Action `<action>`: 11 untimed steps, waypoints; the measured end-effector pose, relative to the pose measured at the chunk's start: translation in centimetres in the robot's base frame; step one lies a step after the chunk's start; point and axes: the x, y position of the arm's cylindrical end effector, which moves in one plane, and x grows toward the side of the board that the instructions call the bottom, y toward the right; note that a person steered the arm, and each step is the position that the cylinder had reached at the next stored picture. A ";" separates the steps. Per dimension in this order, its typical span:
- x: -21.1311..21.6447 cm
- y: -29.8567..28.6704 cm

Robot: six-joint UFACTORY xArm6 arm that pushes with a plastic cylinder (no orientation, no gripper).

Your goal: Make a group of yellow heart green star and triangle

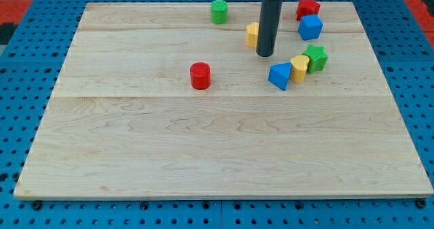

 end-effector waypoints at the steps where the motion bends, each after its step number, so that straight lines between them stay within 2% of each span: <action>1: -3.0 -1.8; 2: -6.7 -2.8; 3: -5.9 -1.9; 4: -3.0 -2.3; 5: -3.7 3.2; 6: -1.5 7.1; 7: -1.5 14.5; 8: 2.9 11.8; 9: 3.0 3.2; 10: 2.9 -2.9; 11: 5.1 4.4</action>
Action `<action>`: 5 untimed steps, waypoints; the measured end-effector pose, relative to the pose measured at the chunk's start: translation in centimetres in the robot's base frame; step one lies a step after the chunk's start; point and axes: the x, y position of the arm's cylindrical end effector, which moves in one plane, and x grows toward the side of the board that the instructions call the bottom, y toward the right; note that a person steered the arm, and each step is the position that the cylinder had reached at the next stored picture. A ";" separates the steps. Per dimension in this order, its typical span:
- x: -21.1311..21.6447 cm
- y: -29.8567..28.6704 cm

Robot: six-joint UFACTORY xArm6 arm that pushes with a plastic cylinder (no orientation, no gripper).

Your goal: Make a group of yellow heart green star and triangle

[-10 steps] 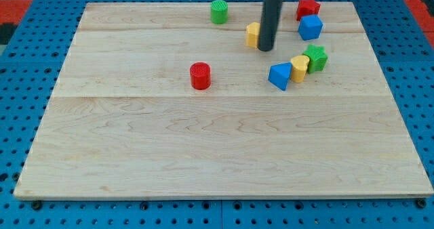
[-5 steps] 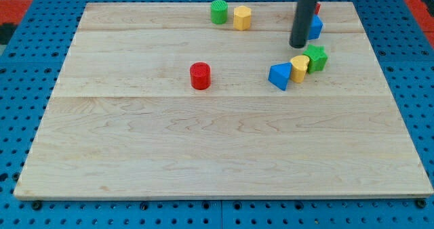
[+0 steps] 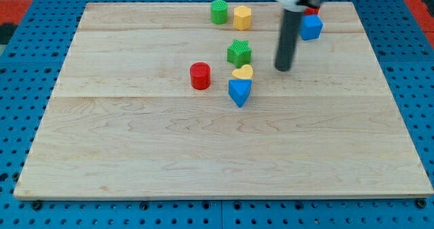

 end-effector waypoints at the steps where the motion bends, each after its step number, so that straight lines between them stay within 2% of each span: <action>1: 8.4 -6.1; 2: 7.3 -11.3; 4: 1.0 -11.4; 5: 2.8 -9.7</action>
